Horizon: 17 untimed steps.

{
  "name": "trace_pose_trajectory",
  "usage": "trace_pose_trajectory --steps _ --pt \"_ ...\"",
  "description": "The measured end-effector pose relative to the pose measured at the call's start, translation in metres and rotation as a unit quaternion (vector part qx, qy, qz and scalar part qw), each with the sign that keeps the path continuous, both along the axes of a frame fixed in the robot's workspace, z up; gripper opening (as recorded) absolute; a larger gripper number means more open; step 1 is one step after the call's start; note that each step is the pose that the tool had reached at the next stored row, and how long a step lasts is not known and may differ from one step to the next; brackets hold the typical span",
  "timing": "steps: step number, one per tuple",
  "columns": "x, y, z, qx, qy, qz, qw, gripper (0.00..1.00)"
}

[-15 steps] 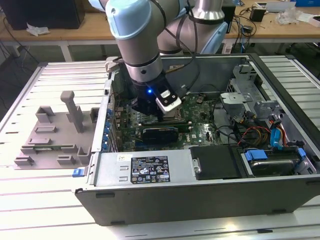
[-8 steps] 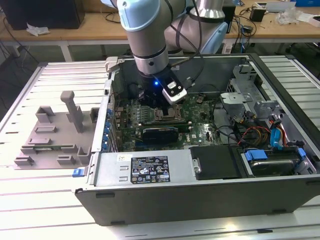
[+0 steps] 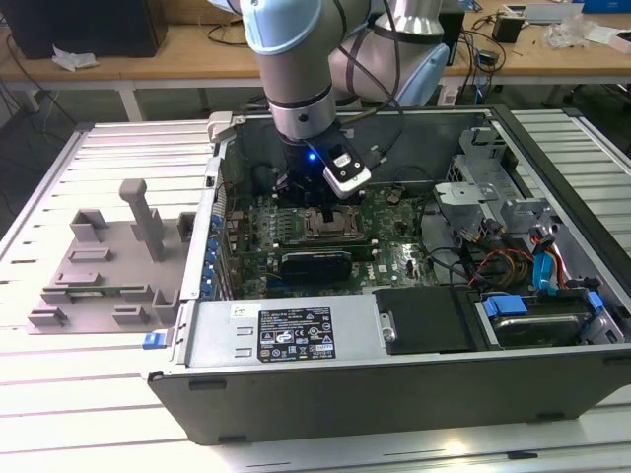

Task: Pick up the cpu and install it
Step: 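Install the second cpu locking lever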

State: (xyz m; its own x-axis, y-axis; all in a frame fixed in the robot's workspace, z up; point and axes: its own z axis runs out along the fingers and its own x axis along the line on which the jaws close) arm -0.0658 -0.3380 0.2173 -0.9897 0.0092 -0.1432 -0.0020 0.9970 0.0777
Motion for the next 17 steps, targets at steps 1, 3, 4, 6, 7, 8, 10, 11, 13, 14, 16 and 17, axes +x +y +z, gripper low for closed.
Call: trace_pose_trajectory --steps 1,3,4,6,7,8,10,11,13,14,16,17 --pt "0.001 0.0 -0.0001 0.0001 0.0114 0.0 0.9999 0.11" --pt "0.003 0.0 -0.0001 0.0 0.0245 0.0 0.9997 0.11" --pt "0.003 0.0 -0.0001 0.0 0.0246 0.0 0.9997 0.11" --pt "0.008 0.0 -0.0001 0.0 0.0246 0.0 0.9997 0.11" --pt "0.011 0.0 -0.0001 0.0 0.0246 0.0 0.9997 0.11" --pt "0.017 0.0 -0.0001 0.0 0.0247 0.0 0.9997 0.11" --pt "0.02 0.0 -0.0001 -0.0001 0.0256 0.0 0.9997 0.11" --pt "0.021 0.0002 0.0014 -0.001 0.0268 0.0 0.9996 0.11" --pt "0.021 0.0006 0.0057 -0.002 0.0274 0.0 0.9996 0.11" --pt "0.021 0.0009 0.0086 -0.0029 0.0275 0.0 0.9996 0.11" --pt "0.021 0.001 0.0099 -0.003 0.0273 0.0 0.9996 0.11" --pt "0.021 0.001 0.01 -0.0031 0.0274 0.0 0.9996 0.11"
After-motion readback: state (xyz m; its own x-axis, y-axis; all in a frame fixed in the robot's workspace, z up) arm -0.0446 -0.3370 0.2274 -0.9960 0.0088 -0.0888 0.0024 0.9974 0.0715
